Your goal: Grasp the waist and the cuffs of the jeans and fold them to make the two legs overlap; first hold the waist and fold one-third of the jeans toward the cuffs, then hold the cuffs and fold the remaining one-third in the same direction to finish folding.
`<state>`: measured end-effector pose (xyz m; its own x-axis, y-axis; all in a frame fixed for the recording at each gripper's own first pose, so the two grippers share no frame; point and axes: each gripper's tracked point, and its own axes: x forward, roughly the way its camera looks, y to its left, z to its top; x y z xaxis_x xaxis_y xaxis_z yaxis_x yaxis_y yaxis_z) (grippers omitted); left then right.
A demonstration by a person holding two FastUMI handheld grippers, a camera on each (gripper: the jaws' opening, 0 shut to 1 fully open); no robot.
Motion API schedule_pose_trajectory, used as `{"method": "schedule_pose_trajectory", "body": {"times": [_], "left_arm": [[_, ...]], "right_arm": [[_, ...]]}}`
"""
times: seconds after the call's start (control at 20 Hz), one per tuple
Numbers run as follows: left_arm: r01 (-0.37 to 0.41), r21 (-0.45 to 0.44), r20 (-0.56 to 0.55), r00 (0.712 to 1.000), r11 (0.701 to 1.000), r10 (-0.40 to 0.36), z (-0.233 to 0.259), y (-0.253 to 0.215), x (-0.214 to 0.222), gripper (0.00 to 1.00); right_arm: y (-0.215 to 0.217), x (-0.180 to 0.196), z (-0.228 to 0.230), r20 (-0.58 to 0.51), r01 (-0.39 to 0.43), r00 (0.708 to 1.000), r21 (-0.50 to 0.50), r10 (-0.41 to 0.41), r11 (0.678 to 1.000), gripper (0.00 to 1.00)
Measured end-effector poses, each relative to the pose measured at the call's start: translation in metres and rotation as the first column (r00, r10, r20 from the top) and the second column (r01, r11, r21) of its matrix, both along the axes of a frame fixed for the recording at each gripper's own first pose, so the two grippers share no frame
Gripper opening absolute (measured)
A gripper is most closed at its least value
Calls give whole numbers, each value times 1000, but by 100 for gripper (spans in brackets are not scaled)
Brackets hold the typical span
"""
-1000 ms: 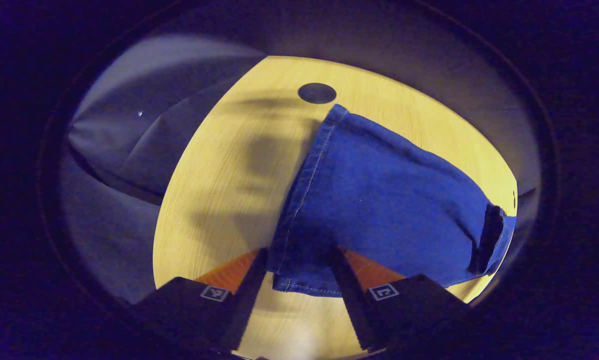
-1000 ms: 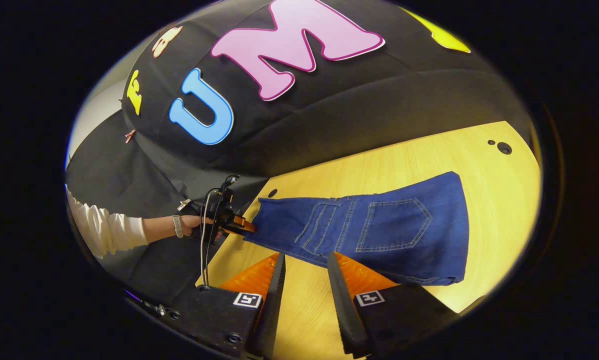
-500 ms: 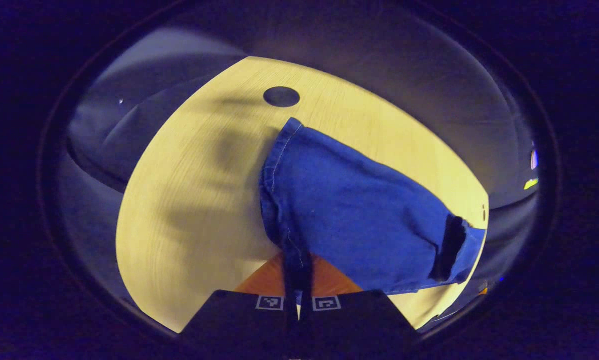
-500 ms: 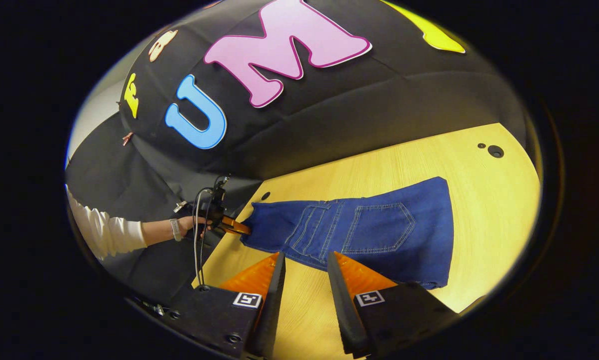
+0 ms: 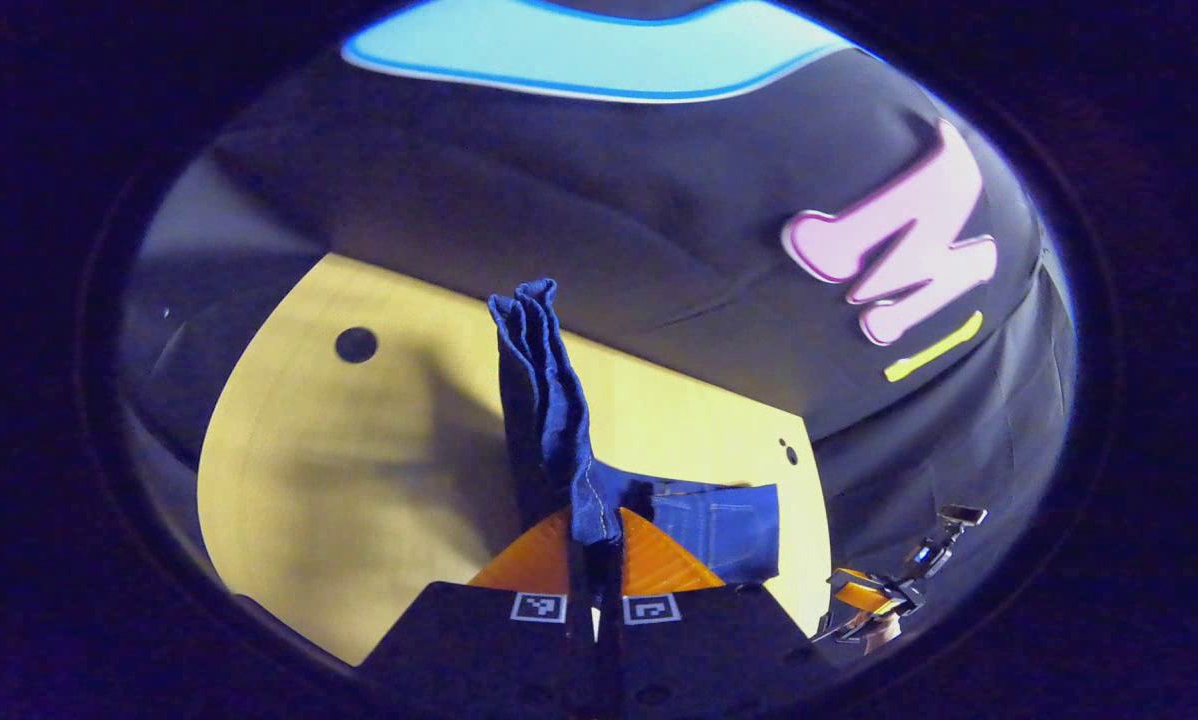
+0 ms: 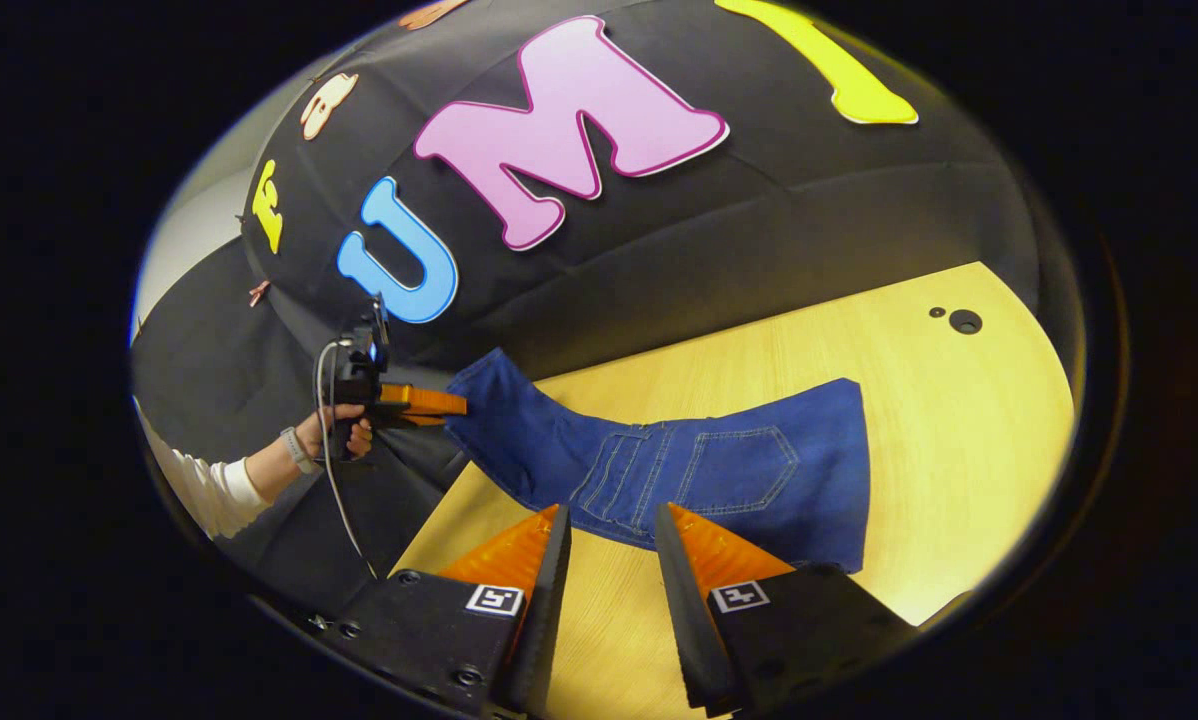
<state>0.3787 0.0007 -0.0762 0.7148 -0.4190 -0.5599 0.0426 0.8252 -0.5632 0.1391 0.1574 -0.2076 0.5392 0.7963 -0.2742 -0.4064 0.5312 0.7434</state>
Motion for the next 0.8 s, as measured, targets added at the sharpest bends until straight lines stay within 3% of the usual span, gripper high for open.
{"method": "schedule_pose_trajectory", "body": {"times": [0.1,0.25,0.4,0.45,0.6,0.65,0.75,0.8], "left_arm": [[104,23,58,993,994,-105,19,-58,9,6],[258,49,111,959,965,-262,26,-148,18,6],[375,51,35,925,926,-377,-12,-236,24,6],[420,93,-4,907,903,-422,-38,-256,25,6],[505,247,-198,862,827,-467,-134,-284,3,7],[506,281,-233,860,815,-453,-147,-288,1,7],[483,284,-259,870,828,-419,-139,-287,-7,10],[450,277,-236,888,849,-394,-125,-289,-8,18]], "right_arm": [[-19,2,6,11,36,999,4,-36,999,53],[-53,5,5,15,93,996,-7,-93,996,53],[-90,4,-8,-3,155,988,-22,-155,988,53],[-102,4,-12,-8,176,984,-30,-176,984,53],[-123,3,-21,-37,226,973,-32,-227,974,53],[-126,1,-27,-27,225,974,-57,-227,973,53],[-131,-7,-35,-17,203,979,-86,-205,975,53],[-132,-10,-36,-19,191,981,-87,-193,978,53]]}}
